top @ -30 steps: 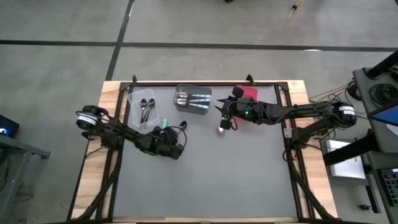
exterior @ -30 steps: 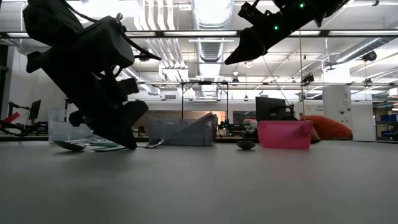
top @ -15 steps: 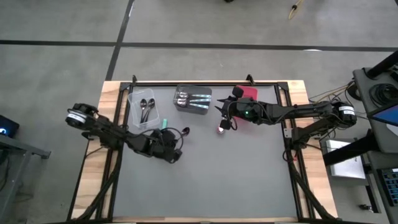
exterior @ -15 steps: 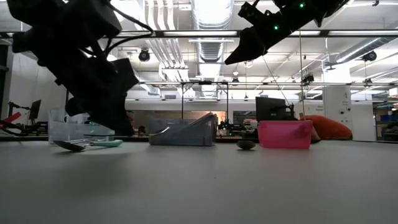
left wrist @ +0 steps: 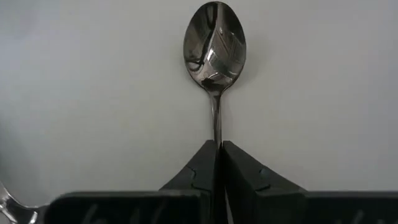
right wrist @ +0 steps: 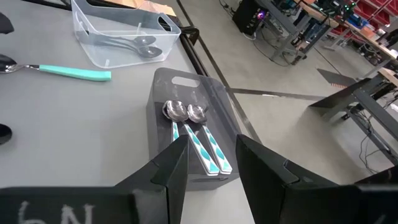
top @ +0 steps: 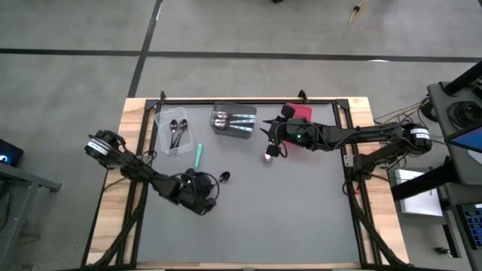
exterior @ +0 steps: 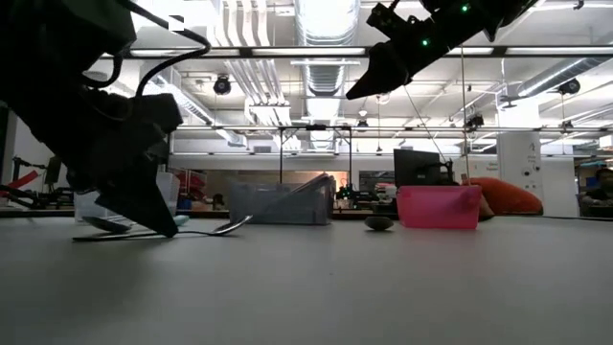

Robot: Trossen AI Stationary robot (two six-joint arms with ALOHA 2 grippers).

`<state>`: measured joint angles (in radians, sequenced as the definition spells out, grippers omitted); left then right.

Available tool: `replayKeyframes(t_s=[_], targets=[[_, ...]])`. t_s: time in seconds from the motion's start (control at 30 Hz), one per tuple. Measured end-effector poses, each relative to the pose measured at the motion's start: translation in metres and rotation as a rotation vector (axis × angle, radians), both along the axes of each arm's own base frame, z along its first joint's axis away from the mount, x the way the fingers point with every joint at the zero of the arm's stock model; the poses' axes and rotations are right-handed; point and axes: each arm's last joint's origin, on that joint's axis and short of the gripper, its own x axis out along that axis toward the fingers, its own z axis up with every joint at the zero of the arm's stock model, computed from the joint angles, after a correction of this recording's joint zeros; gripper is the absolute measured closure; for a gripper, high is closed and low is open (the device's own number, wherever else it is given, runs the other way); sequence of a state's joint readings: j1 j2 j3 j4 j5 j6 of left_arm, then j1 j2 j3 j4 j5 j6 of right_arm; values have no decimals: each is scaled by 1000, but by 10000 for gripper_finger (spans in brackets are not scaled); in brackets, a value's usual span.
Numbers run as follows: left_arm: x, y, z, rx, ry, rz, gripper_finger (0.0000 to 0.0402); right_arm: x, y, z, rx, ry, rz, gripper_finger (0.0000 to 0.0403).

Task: Sort silverware by color (type)
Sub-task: Put the black spoon into the transparent bin

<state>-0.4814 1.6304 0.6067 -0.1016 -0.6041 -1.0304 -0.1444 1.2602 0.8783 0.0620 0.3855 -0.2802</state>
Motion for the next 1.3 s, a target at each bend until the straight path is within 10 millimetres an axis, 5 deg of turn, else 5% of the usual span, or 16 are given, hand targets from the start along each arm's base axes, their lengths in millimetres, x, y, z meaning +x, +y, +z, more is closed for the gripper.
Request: replayKeyframes(t_s=[0.43, 0.67, 1.3], targets=[[1, -1, 1, -7, -23, 17, 293, 0, 0, 0, 1, -1, -1, 278], [12, -2, 13, 142, -81, 13, 244, 0, 0, 0, 7, -5, -3, 278], [22, -5, -18, 190, -72, 22, 228, 0, 0, 0, 7, -6, -3, 278]])
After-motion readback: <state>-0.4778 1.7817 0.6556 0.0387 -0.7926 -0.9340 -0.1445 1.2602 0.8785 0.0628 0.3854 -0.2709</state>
